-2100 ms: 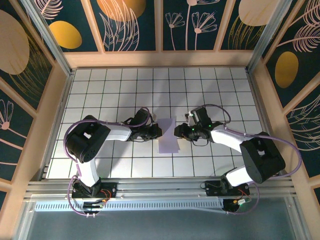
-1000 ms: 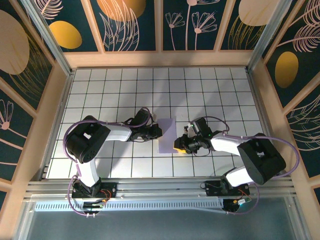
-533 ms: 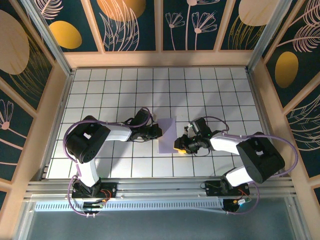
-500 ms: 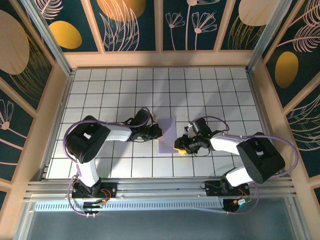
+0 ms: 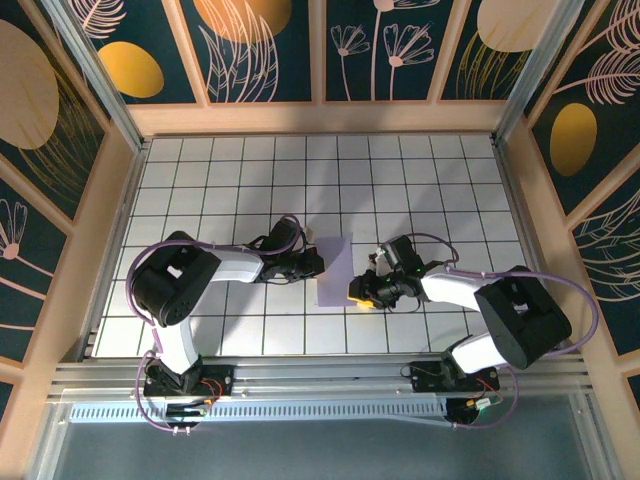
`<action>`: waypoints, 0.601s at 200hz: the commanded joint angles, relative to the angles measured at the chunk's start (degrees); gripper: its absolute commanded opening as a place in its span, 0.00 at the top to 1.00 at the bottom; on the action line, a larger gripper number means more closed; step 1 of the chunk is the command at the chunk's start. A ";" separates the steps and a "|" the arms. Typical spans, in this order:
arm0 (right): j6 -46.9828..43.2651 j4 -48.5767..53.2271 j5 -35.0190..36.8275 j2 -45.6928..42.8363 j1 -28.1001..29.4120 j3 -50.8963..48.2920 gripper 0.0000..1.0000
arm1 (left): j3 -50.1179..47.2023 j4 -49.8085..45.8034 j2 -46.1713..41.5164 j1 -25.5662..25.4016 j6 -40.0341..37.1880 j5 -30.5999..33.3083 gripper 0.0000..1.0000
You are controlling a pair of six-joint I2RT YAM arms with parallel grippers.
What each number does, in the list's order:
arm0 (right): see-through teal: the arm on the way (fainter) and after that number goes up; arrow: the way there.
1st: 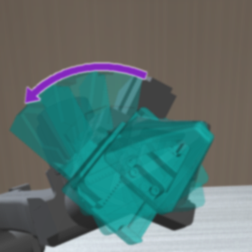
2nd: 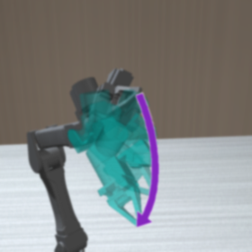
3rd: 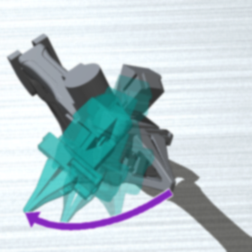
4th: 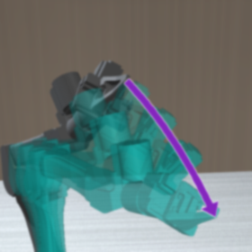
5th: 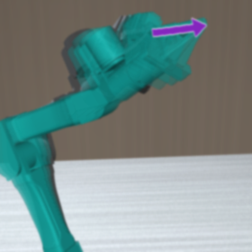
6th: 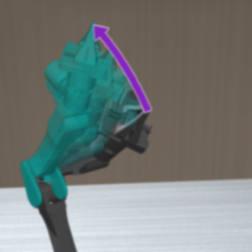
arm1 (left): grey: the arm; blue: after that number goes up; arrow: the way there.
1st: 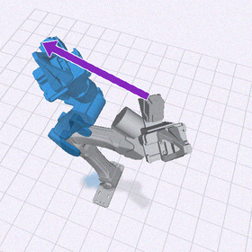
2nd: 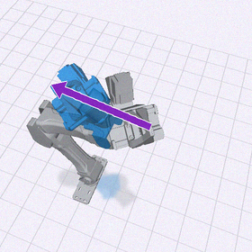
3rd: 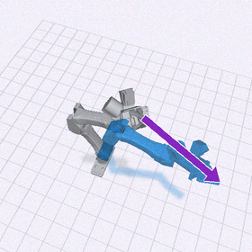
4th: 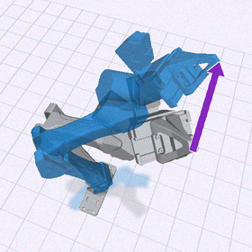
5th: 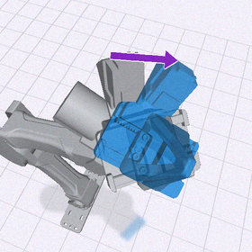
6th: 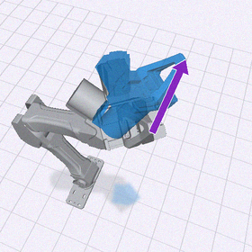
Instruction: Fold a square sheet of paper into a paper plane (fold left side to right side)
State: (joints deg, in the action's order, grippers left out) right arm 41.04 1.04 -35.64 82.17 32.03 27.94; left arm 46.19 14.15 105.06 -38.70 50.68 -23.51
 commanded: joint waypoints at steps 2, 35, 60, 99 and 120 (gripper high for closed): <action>1.48 -3.19 -2.37 0.39 0.57 -0.87 0.63 | -0.36 -4.48 0.06 -0.50 -0.53 1.45 0.95; 2.98 -6.63 -3.31 0.59 0.05 -0.79 0.63 | -0.28 -4.62 0.04 -0.46 -0.51 1.36 0.95; 2.77 -7.78 -3.59 1.50 -0.39 -0.59 0.63 | -0.27 -4.57 -0.07 -0.43 -0.66 1.36 0.95; 2.13 -10.17 -4.60 3.61 -2.38 0.81 0.63 | -0.22 -4.49 -0.16 -0.50 -0.67 1.19 0.95; 0.64 -10.19 -4.88 5.15 -3.74 2.44 0.64 | -0.21 -4.50 -0.12 -0.50 -0.76 1.18 0.95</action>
State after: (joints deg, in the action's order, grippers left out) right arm 42.94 -7.29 -39.16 85.65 29.89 28.01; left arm 46.19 14.15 105.06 -38.70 50.68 -23.53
